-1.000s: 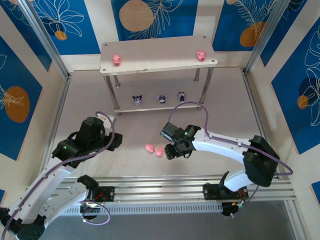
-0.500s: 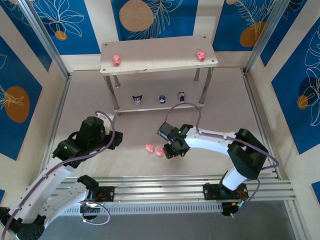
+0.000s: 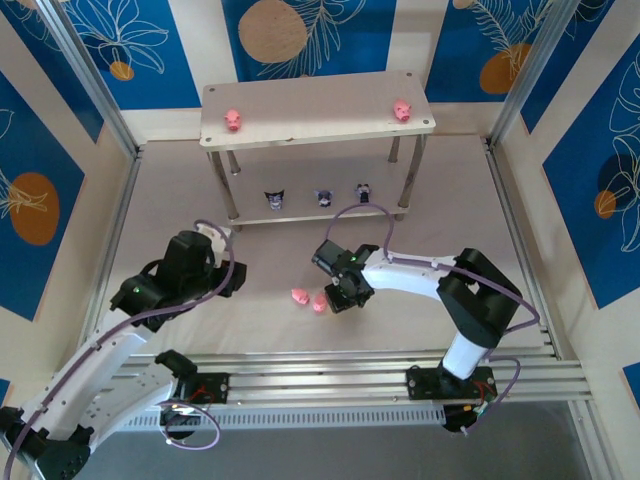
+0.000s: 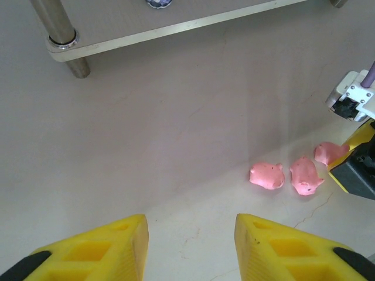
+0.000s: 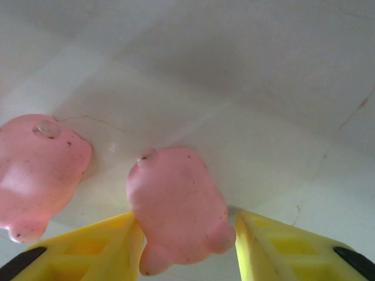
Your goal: Place and organize the plastic toys onto the shelf
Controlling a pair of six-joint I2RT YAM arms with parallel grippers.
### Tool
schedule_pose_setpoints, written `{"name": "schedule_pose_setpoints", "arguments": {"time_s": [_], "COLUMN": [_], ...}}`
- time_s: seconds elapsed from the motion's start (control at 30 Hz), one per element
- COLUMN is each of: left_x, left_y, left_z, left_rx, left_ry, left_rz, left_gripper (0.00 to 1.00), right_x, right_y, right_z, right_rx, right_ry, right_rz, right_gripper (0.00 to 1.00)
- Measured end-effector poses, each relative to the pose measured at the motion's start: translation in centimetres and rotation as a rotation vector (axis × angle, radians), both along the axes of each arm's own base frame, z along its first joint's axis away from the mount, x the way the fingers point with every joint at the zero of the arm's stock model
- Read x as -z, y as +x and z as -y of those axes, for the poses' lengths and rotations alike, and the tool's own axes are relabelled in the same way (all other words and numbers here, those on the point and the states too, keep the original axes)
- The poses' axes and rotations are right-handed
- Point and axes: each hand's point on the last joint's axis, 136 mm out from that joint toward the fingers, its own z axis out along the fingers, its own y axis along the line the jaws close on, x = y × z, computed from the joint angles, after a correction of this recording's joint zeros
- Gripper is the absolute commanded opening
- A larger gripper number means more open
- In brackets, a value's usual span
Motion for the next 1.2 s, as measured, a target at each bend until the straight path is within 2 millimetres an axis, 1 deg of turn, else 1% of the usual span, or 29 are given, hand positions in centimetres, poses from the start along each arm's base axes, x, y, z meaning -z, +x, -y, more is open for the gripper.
{"name": "schedule_pose_setpoints", "arguments": {"time_s": [0.13,0.17,0.27,0.33,0.43,0.5,0.6,0.7,0.77,0.8,0.87,0.9,0.97,1.07,1.13,1.2], "left_x": [0.2,0.2,0.2,0.2,0.0,-0.2,-0.8,-1.6,-2.4,-2.8,-3.6,-4.0,-4.8,-5.7,-6.2,-6.5], "left_y": [0.1,0.1,0.1,0.1,0.3,0.5,1.0,1.5,1.9,2.2,2.6,2.8,3.2,3.6,3.8,3.9], "left_z": [0.0,0.0,0.0,0.0,0.1,0.3,0.6,1.0,1.4,1.6,2.0,2.2,2.5,2.9,3.0,3.1], "left_rx": [-0.002,-0.002,-0.002,-0.002,-0.002,-0.001,0.0,0.007,0.014,0.019,0.026,0.031,0.037,0.042,0.043,0.045], "left_ry": [0.006,0.007,0.007,0.007,0.008,0.008,0.005,0.0,-0.007,-0.01,-0.02,-0.023,-0.032,-0.048,-0.054,-0.058], "left_rz": [-0.004,-0.006,-0.005,-0.005,-0.008,-0.008,-0.003,0.008,0.019,0.026,0.039,0.045,0.058,0.075,0.085,0.089], "left_gripper": [0.44,0.44,0.44,0.44,0.44,0.44,0.44,0.44,0.44,0.44,0.44,0.44,0.44,0.44,0.44,0.44], "right_x": [-0.1,-0.2,-0.5,-1.1,-3.4,-5.9,-11.3,-17.8,-22.8,-24.9,-30.0,-31.8,-36.4,-41.1,-43.0,-43.8], "right_y": [0.2,0.3,0.5,0.5,0.9,1.6,3.4,5.8,7.6,8.3,9.9,10.4,11.7,13.7,15.3,16.8], "right_z": [-0.2,-0.3,-0.4,-0.4,-0.4,-0.6,-1.0,-1.0,-0.7,-0.5,0.1,0.4,1.2,2.2,2.9,3.4], "right_rx": [-0.012,-0.017,-0.017,-0.017,-0.019,-0.021,-0.023,-0.012,0.0,0.005,0.016,0.022,0.035,0.057,0.077,0.093], "right_ry": [0.003,0.006,0.012,0.014,0.028,0.047,0.102,0.169,0.213,0.23,0.274,0.288,0.32,0.343,0.341,0.33], "right_rz": [-0.003,0.0,0.006,0.013,0.046,0.09,0.195,0.331,0.441,0.487,0.6,0.641,0.74,0.848,0.892,0.911], "right_gripper": [0.14,0.11,0.11,0.12,0.12,0.13,0.14,0.15,0.16,0.16,0.17,0.17,0.18,0.18,0.18,0.18]}}
